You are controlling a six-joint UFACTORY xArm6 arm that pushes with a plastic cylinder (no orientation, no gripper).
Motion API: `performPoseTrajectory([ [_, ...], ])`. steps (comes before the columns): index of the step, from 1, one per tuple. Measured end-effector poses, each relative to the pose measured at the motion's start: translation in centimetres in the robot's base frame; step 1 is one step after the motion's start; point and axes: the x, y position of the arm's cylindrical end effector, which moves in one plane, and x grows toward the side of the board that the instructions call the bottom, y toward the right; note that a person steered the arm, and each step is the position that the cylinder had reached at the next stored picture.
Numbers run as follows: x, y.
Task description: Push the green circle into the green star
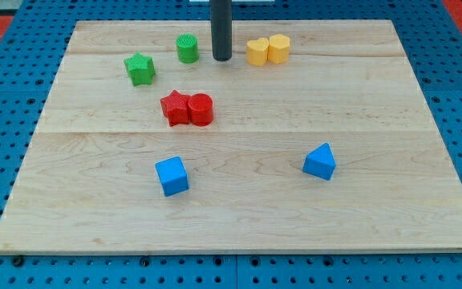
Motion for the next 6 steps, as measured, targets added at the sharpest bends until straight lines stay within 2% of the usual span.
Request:
performPoseTrajectory([
  [2, -2.3, -3.8],
  [3, 0.8, -7.5],
  [4, 1.5, -10.0],
  [5, 2.5, -4.7],
  [6, 5.4, 0.6],
])
